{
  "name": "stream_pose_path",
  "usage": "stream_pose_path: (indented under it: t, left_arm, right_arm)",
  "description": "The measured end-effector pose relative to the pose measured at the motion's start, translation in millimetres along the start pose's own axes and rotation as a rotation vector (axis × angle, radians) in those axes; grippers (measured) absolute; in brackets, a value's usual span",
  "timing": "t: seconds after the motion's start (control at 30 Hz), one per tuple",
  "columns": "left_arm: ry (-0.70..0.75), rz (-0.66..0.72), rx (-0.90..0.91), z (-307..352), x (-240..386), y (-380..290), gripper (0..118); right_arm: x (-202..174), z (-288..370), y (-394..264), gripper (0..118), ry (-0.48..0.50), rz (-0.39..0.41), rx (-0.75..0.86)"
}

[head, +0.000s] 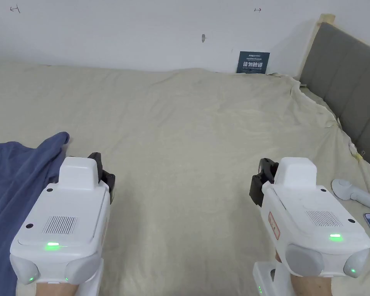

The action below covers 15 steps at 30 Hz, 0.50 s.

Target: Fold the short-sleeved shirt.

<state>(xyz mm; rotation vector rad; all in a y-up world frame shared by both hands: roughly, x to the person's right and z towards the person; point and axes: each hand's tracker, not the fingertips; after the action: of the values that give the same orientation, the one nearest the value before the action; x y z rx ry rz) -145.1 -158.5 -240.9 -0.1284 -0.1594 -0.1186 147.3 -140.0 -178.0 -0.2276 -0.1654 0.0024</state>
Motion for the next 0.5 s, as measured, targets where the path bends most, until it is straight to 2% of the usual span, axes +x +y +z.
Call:
stream_pose_path:
  t: [0.5]
  left_arm:
    - [-0.002,0.006,-0.002,1.9,2.1,1.0,0]
  right_arm:
    - [2.8,0.9,-1.3,0,-0.013,0.004,-0.004]
